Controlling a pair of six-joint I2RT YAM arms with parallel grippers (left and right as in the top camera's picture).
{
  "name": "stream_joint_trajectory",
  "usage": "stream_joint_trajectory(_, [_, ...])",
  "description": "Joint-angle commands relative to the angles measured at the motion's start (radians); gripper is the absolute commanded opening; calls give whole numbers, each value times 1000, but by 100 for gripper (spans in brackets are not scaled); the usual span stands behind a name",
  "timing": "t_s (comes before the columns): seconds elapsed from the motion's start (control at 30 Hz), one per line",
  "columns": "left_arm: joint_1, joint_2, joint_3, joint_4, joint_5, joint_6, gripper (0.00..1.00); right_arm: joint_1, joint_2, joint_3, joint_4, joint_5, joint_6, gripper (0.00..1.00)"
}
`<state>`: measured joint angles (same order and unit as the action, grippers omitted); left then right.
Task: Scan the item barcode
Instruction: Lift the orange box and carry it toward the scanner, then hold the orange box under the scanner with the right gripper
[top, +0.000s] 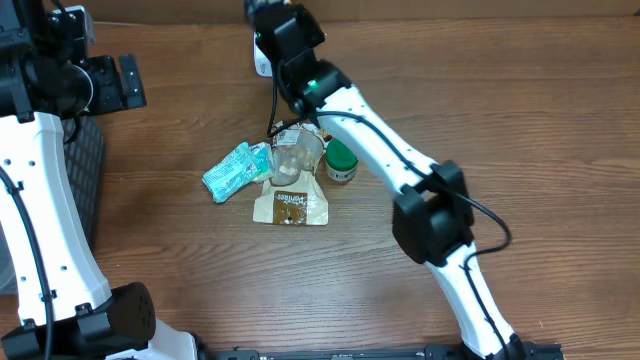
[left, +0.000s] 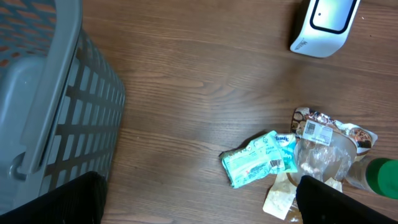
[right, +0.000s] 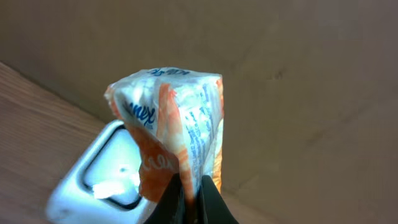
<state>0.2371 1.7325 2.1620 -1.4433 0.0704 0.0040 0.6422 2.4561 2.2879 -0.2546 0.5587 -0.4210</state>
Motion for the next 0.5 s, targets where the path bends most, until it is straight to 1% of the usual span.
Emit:
stream_joint_trajectory(0.0, [-6,-11,19,4,-3,19,100,4,67,8,106,43,-356,4])
stream_joint_trajectory(0.1, [-9,-11,19,4,-3,19,100,4,135,8,185,39,-518,4])
stream_joint_trajectory(0.17, [-9,-11,19,4,-3,19,99,3,171,7,215,34,-600,4])
stream_joint_trajectory(0.47, [-9,-11,19,4,-3,19,99,1,211,7,233,-11,-617,4])
